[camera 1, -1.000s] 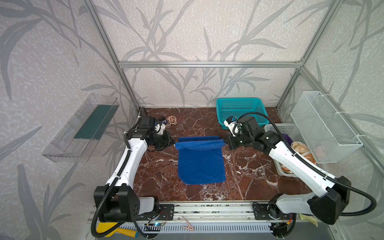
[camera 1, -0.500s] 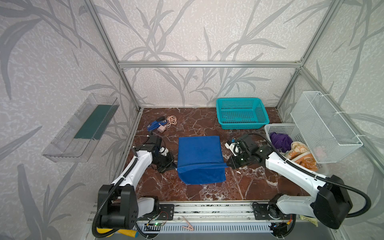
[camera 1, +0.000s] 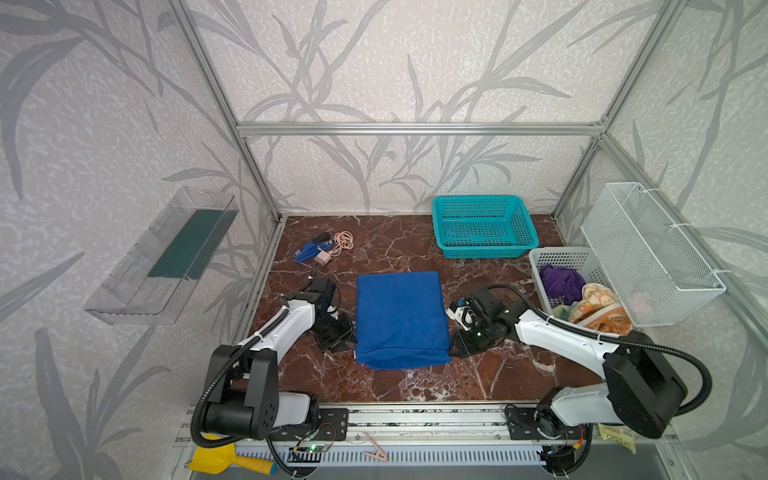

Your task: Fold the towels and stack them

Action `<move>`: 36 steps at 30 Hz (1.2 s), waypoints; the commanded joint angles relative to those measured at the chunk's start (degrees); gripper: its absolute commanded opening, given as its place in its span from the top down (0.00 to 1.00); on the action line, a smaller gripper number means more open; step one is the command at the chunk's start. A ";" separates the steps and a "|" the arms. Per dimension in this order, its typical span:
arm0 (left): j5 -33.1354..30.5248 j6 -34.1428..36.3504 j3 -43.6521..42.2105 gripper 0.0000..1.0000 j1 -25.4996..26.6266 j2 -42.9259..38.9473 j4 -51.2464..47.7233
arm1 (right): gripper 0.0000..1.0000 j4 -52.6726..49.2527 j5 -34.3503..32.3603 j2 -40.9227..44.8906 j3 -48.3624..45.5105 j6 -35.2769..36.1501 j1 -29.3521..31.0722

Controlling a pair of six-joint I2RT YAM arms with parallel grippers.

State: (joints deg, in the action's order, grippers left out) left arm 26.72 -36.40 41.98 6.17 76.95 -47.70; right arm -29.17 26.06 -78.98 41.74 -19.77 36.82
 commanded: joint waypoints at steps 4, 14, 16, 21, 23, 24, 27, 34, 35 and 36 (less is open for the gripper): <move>-11.75 1.51 5.37 0.55 0.05 -4.67 -6.39 | 0.49 -5.21 -4.49 3.05 4.68 2.26 -0.06; -13.79 2.26 8.88 0.71 16.31 -0.75 -4.41 | 0.50 -3.36 -4.93 -11.38 15.59 3.44 3.26; -12.95 0.98 8.24 0.70 20.09 0.29 -0.32 | 0.50 -2.11 -4.37 -14.17 17.52 3.01 4.27; -12.48 -2.01 8.28 0.72 28.60 2.77 8.07 | 0.51 0.47 -3.84 -21.70 21.46 1.93 4.58; -13.67 -1.92 8.77 0.73 32.24 4.18 9.69 | 0.51 -0.18 -3.90 -24.57 23.68 2.28 4.58; -14.82 -1.65 8.97 0.75 33.83 4.71 9.93 | 0.52 -0.35 -3.79 -25.59 24.43 2.28 4.58; -19.24 -0.31 8.75 0.77 38.10 5.92 10.17 | 0.52 -0.47 -3.26 -27.98 25.81 2.20 4.58; -25.64 -3.35 7.95 0.71 43.91 8.13 7.44 | 0.52 -1.21 -3.58 -30.15 26.14 2.89 4.58; -26.54 -3.70 7.86 0.68 44.83 8.39 7.15 | 0.53 -1.30 -3.68 -30.42 26.14 2.98 4.58; -27.54 -4.01 7.86 0.65 45.72 8.66 6.90 | 0.53 -1.35 -3.74 -30.70 26.11 3.02 4.58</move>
State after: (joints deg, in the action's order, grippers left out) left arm 4.51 -38.20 50.48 49.93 84.88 -38.76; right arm -29.02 22.55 -107.70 67.16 -17.30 41.34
